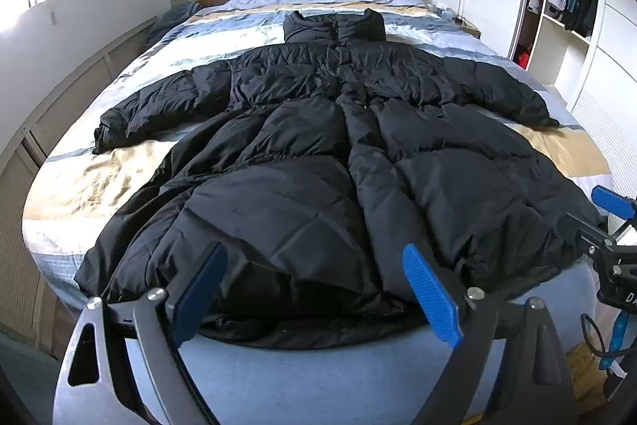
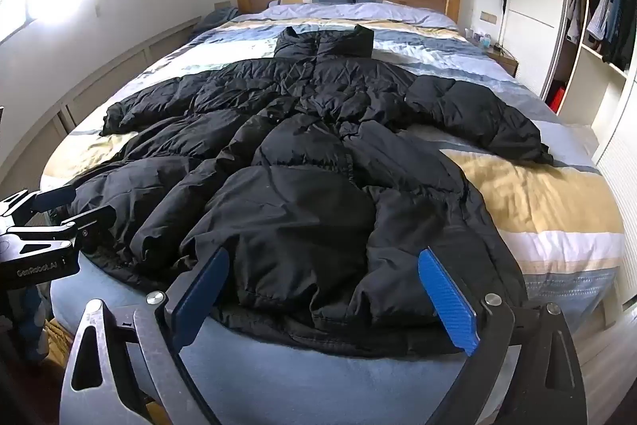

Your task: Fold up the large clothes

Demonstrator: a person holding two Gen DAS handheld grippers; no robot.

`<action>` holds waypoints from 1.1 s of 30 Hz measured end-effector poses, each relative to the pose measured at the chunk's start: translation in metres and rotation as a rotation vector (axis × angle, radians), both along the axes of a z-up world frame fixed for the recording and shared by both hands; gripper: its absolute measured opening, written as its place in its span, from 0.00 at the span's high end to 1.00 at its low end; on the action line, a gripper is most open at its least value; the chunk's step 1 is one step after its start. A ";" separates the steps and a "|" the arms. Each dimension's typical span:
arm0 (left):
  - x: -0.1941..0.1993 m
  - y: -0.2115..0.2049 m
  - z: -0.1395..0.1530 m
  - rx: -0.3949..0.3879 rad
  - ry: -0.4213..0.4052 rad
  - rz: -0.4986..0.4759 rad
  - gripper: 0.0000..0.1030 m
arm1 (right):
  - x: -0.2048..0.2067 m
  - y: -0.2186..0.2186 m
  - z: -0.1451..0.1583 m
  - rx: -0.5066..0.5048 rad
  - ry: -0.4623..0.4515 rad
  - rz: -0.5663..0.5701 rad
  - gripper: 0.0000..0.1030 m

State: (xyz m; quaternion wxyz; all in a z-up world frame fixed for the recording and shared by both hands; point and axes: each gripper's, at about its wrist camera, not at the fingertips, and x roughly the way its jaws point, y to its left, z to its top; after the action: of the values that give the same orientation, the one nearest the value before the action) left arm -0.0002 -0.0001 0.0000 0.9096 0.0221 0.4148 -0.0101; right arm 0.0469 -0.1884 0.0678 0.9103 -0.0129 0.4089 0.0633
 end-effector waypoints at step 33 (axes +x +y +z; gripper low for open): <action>0.002 0.001 -0.006 -0.042 0.028 -0.015 0.12 | 0.002 -0.003 -0.003 -0.030 0.017 -0.028 0.08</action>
State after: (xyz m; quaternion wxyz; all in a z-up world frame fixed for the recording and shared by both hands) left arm 0.0016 0.0009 -0.0065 0.9038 0.0061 0.4270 -0.0259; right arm 0.0491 -0.1911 0.0643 0.9073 -0.0206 0.4176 0.0445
